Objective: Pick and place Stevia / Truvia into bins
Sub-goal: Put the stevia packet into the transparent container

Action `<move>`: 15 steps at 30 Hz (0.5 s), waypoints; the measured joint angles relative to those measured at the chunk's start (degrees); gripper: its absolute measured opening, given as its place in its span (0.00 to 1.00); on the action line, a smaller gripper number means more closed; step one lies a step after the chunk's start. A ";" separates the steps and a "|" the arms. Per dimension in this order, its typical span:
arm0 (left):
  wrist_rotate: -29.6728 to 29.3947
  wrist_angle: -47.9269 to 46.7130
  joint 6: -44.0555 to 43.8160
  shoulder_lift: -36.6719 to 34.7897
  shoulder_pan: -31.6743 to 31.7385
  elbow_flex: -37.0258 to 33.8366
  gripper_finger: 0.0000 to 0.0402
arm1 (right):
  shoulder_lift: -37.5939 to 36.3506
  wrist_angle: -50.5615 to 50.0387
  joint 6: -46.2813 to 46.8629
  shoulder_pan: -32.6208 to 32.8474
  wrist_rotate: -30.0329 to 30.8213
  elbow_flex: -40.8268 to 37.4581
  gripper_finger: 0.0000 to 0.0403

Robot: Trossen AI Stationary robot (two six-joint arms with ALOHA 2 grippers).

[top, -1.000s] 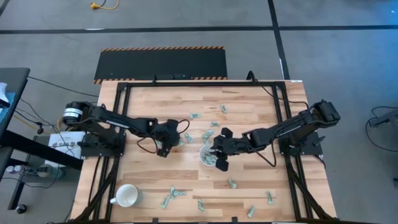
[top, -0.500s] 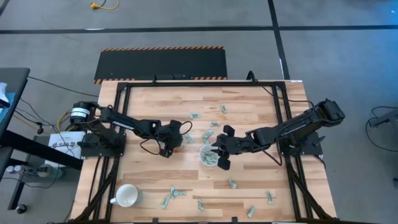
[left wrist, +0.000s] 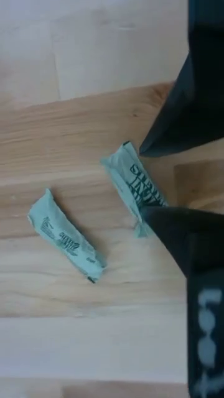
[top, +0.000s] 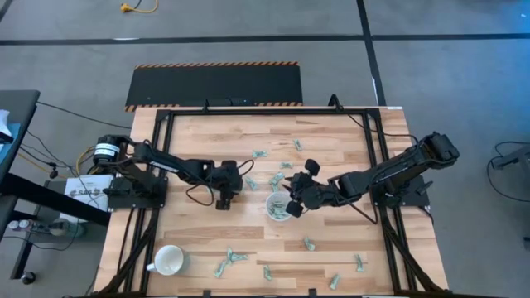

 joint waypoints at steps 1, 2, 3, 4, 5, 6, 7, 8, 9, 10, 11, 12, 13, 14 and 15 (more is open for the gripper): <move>0.12 -0.59 -1.12 -0.02 -0.04 0.05 0.27 | -0.01 0.00 0.01 0.00 0.16 0.00 0.24; 0.24 -1.07 -1.98 -0.04 -0.06 0.09 0.24 | 0.01 0.00 0.00 -0.05 0.18 0.00 0.24; 0.25 -1.54 -2.66 -0.08 -0.12 0.09 0.20 | 0.01 0.00 -0.03 -0.04 0.21 0.00 0.24; 0.19 -1.90 -3.26 -0.12 -0.23 0.09 0.17 | 0.01 0.00 -0.03 -0.04 0.21 0.00 0.24; 0.02 -2.09 -3.43 -0.14 -0.45 0.09 0.13 | 0.01 0.00 -0.05 -0.04 0.23 0.00 0.24; -0.09 -2.16 -3.43 -0.15 -0.75 0.09 0.09 | 0.01 0.00 -0.05 -0.05 0.23 0.00 0.24; -0.21 -2.19 -3.31 -0.15 -1.11 0.09 0.06 | 0.01 0.00 -0.05 -0.06 0.23 0.00 0.24; -0.47 -2.18 -3.04 -0.14 -1.49 0.08 0.03 | 0.01 0.00 -0.05 -0.10 0.23 0.00 0.24; -0.77 -2.15 -2.87 -0.13 -1.87 0.07 0.02 | 0.01 0.00 -0.05 -0.09 0.23 -0.01 0.24; -1.11 -2.15 -2.85 -0.27 -2.28 0.04 0.01 | 0.01 -0.03 -0.05 -0.09 0.23 0.00 0.24; -1.47 -2.19 -2.85 -0.45 -2.68 0.00 0.02 | 0.01 -0.08 -0.07 -0.09 0.23 0.00 0.24; -1.92 -2.45 -2.90 -0.70 -3.04 -0.04 0.02 | 0.01 -0.24 -0.05 -0.09 0.23 0.00 0.24; -2.13 -2.85 -3.02 -1.23 -3.32 -0.12 0.02 | 0.01 -0.44 -0.05 -0.09 0.32 -0.02 0.24; -2.18 -3.72 -3.20 -1.94 -3.56 -0.20 0.02 | 0.03 -0.70 -0.08 -0.09 0.69 -0.02 0.24; -2.16 -4.32 -3.32 -2.71 -3.81 -0.31 0.01 | 0.03 -1.28 -0.06 -0.09 1.44 -0.02 0.24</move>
